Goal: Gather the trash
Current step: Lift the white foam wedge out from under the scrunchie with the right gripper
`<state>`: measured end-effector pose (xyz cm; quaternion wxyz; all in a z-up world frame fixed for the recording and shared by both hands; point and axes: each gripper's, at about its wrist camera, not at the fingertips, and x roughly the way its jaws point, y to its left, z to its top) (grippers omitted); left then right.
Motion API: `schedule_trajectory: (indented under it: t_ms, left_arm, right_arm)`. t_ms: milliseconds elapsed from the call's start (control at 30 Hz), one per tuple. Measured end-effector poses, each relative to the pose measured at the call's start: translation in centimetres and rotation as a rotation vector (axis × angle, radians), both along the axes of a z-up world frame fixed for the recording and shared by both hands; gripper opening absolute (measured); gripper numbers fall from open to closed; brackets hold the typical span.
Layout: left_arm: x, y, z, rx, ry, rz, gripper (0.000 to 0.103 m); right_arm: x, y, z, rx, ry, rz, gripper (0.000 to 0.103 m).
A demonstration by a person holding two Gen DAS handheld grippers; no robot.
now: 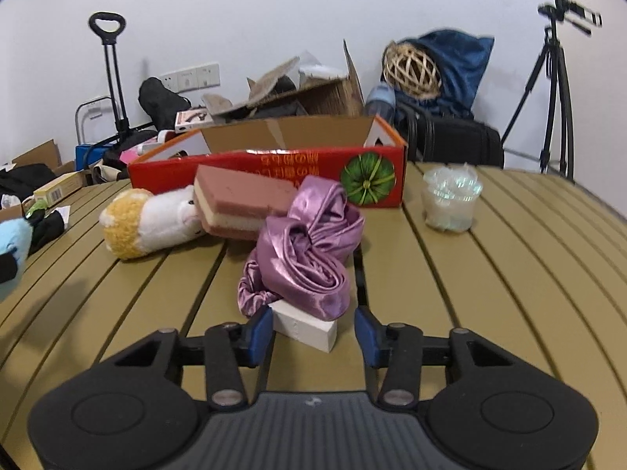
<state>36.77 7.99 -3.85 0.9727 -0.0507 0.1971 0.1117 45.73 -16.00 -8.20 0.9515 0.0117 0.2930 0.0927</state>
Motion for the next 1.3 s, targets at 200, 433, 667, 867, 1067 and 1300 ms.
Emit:
schedule_trajectory:
  t_ms: [200,433,667,867,1067,1300]
  left_arm:
    - [0.0,0.2,0.0,-0.007,0.000,0.007,0.078]
    - [-0.2,0.1,0.0,0.000,-0.005,0.003,0.078]
    - [-0.5,0.2,0.1,-0.001,-0.008,-0.003,0.078]
    - [-1.3,0.2,0.4,-0.006,-0.022,-0.009,0.078]
    - [-2.4,-0.3,0.6,-0.015,-0.034,-0.023,0.078]
    - [-4.1,-1.1,0.5,-0.026,-0.030,-0.047,0.078]
  right_arm:
    - [0.3,0.1,-0.2,0.030,0.020,0.011,0.020]
    - [-0.8,0.5,-0.1,-0.008,-0.029,0.028,0.014]
    - [-2.6,0.3,0.7,0.007,-0.068,0.061,0.014]
    - [-4.8,-0.4,2.4,0.066,-0.131,0.073,0.014]
    - [-6.9,-1.2,3.6,0.085,-0.187,0.060,0.014]
    - [-9.5,-2.0,4.6,0.094,-0.237,0.057,0.014]
